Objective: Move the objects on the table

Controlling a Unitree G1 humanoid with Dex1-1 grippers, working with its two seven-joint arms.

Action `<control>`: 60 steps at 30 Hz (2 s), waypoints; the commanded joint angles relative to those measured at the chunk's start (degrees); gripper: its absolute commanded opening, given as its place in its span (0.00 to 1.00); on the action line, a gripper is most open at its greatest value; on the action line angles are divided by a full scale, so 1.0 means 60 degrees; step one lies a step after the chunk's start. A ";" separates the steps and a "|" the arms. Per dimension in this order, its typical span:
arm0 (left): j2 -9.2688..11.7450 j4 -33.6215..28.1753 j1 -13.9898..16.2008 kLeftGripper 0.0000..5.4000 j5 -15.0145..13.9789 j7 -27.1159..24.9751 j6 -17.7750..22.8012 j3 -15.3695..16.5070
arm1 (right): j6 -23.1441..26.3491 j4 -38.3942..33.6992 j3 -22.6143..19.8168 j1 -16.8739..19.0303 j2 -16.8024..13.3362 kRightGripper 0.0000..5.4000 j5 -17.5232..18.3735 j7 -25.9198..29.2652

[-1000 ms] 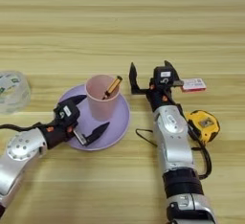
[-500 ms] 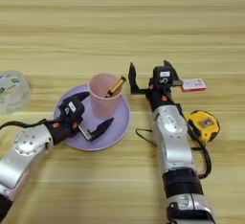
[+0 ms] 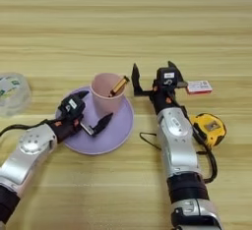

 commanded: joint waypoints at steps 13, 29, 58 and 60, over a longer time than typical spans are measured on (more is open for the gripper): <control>-0.0332 0.0293 -0.0025 1.00 0.0136 -0.0389 -0.0522 -0.0189 | 0.0172 -0.0099 0.0013 -0.0033 0.0003 1.00 -0.0149 -0.0163; -0.0640 0.1469 -0.0778 1.00 0.0268 0.0358 -0.0888 0.0257 | 0.0166 -0.0013 0.0041 -0.0089 0.0023 1.00 -0.0136 -0.0121; -0.1060 0.2015 -0.1057 0.89 0.0191 0.0268 -0.1455 0.0606 | 0.0290 -0.0296 0.0114 0.0059 0.0103 1.00 -0.0184 -0.0141; -0.1050 0.1955 -0.1042 0.84 0.0165 0.0272 -0.1476 0.0655 | 0.0284 -0.0310 0.0103 0.0069 0.0106 1.00 -0.0198 -0.0144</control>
